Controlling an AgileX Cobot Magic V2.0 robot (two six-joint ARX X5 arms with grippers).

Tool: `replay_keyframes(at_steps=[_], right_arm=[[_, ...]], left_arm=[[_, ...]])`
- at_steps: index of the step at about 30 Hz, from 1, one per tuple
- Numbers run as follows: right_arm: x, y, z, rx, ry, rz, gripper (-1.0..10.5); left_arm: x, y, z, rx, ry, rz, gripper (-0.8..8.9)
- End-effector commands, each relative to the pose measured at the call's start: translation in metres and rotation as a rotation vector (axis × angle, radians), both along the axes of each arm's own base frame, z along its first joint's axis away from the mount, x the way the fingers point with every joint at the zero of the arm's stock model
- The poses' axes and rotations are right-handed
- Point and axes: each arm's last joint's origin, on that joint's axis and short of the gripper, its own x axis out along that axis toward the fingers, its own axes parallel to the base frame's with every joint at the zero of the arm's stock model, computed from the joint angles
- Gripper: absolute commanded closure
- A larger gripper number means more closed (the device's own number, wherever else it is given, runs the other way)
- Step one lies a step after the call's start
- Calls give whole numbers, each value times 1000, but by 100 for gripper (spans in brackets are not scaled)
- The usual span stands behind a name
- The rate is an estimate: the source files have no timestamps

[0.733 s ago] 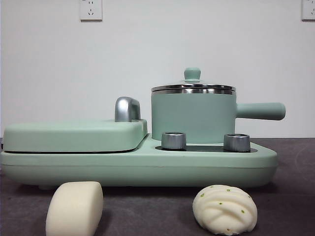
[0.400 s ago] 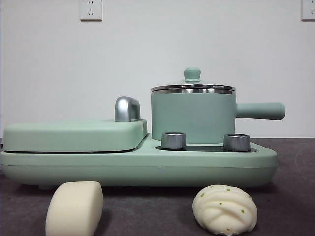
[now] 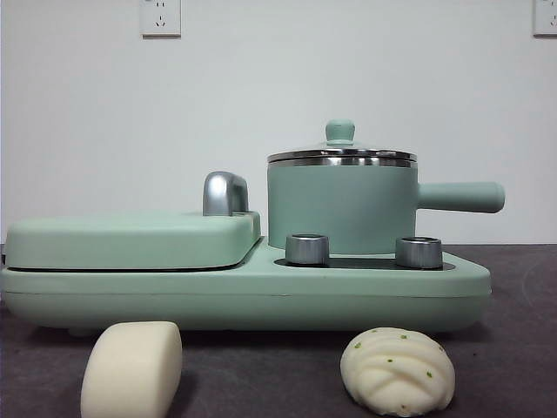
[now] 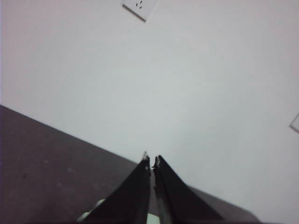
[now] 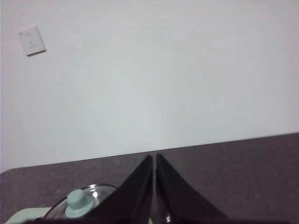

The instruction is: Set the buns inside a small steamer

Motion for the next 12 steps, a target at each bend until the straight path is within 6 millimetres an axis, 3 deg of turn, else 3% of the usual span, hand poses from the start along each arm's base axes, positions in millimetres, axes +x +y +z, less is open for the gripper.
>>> replay_keyframes(at_steps=[1, 7, 12], right_arm=[[3, 1, 20, -74, 20, 30, 937], [18, 5, 41, -163, 136, 119, 937], [33, 9, 44, -283, 210, 217, 937]], left_arm=[[1, -1, 26, 73, 2, -3, 798], [19, -4, 58, 198, 80, -79, 798], [41, -9, 71, 268, 137, -170, 798]])
